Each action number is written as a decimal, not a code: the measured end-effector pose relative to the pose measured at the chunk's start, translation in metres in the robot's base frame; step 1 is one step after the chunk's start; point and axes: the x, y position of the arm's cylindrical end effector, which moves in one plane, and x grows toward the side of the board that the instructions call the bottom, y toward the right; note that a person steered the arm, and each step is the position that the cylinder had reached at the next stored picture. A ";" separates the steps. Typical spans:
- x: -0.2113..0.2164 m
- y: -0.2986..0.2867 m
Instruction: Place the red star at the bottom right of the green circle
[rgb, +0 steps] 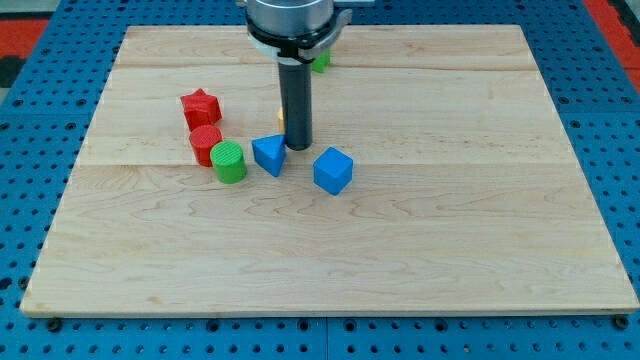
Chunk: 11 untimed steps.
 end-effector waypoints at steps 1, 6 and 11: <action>-0.018 -0.002; -0.137 -0.085; 0.014 0.075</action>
